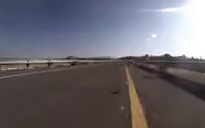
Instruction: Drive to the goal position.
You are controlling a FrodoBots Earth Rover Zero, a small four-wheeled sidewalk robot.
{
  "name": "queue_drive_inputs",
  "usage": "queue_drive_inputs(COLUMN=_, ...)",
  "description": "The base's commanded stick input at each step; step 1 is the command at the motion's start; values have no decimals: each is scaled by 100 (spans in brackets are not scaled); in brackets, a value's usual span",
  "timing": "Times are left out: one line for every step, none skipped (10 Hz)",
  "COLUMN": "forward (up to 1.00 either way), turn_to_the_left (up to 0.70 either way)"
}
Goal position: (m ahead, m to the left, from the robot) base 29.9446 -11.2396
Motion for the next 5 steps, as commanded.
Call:
queue_drive_inputs(forward=70, turn_to_the_left=-26)
queue_drive_inputs(forward=70, turn_to_the_left=-11)
queue_drive_inputs(forward=70, turn_to_the_left=0)
queue_drive_inputs(forward=70, turn_to_the_left=0)
queue_drive_inputs(forward=70, turn_to_the_left=0)
